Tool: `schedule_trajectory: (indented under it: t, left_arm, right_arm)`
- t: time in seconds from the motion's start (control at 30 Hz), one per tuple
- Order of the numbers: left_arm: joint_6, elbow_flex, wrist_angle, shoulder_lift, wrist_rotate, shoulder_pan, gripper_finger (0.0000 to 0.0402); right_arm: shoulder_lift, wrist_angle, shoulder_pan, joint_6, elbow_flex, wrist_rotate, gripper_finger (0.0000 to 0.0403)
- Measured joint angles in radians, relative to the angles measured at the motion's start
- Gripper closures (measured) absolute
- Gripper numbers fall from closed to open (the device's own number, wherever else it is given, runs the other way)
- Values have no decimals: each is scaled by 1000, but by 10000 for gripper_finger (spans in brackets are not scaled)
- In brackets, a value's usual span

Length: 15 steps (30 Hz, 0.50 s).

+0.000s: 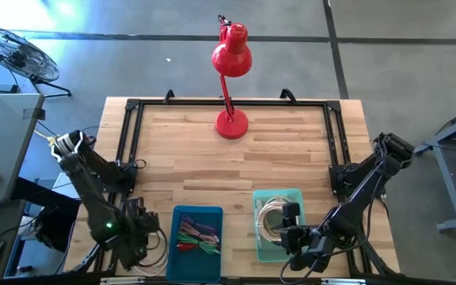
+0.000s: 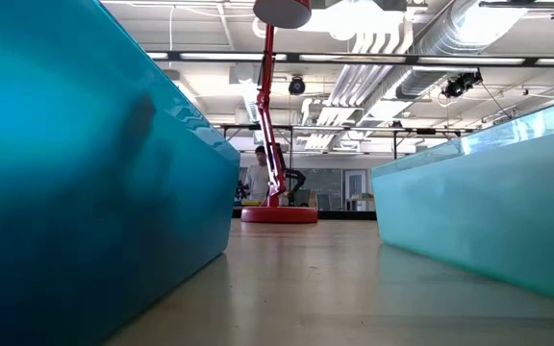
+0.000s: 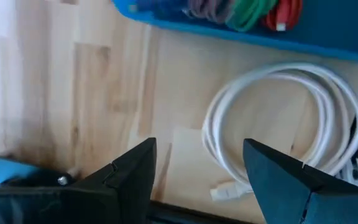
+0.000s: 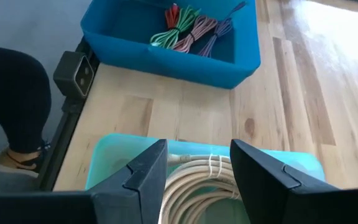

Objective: Pick & Place USB Port
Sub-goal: Put the white USB cable into the green bin

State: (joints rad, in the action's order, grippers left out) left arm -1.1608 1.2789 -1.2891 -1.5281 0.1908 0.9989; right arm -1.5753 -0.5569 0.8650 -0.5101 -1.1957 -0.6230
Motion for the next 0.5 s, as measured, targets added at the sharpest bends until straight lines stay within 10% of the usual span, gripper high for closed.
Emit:
schedule_trajectory:
  t: [0.5]
  left_arm:
    - [-126,-266,183,214,-22,29,169]
  right_arm:
    - [0,-7,22,-10,0,12,234]
